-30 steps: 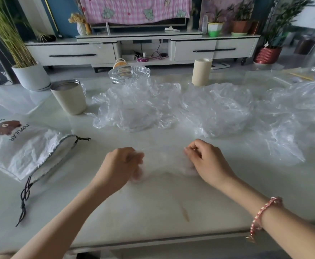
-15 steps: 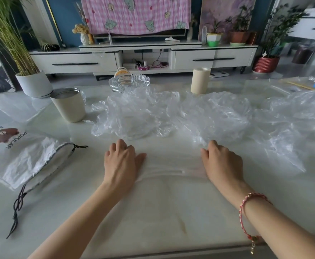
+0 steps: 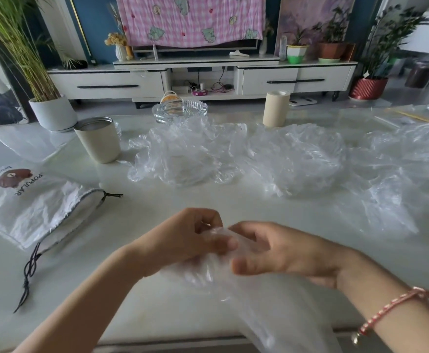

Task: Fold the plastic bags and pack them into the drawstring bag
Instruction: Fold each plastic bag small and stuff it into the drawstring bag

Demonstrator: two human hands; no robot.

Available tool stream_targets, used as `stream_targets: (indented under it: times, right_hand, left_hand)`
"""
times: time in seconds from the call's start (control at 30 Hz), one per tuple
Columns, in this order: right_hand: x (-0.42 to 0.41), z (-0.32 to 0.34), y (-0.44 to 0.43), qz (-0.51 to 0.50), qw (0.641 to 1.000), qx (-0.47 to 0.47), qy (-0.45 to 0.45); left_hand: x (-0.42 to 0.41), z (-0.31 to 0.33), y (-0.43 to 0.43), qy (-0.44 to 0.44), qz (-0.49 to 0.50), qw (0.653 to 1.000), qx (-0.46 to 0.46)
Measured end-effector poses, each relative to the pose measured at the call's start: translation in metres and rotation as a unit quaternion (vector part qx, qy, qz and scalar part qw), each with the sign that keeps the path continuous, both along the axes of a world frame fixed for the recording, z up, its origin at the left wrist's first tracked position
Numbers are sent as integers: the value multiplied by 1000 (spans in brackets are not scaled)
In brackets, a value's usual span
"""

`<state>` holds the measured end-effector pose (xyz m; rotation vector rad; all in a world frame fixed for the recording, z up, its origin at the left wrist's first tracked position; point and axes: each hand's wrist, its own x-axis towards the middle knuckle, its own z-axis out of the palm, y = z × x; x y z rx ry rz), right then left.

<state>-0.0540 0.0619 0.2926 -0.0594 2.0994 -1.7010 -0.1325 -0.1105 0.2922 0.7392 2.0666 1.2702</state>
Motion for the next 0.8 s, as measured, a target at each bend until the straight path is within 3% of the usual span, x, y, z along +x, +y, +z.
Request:
stream_targets:
  times: [0.1,0.17,0.27,0.33,0.43,0.5,0.8]
  right_hand:
    - [0,-8,-9,-21,1000,19,5]
    - [3,-9,-6,-43,999,1,-2]
    - [5,-8,-3,-107,993,-25,34]
    - [5,-11,-3,-192,978,-62,54]
    - [4,-16,-3,-258,959,-114,35]
    - [3,-20,-4,-256,960,-112,20]
    - [0,-15,-3,-221,966,-136,4]
  left_hand:
    - [-4,3,-5,12,16,999,-41]
    - [-16,8,-14,38,88,994,-44]
    - [-35,13,-32,24,225,969,102]
    - [-34,6,-35,-76,195,962,176]
    - [-7,-16,-14,-169,66,970,165]
    - [11,-22,3,-143,40,977,150]
    - [16,-25,15,-63,110,985,118]
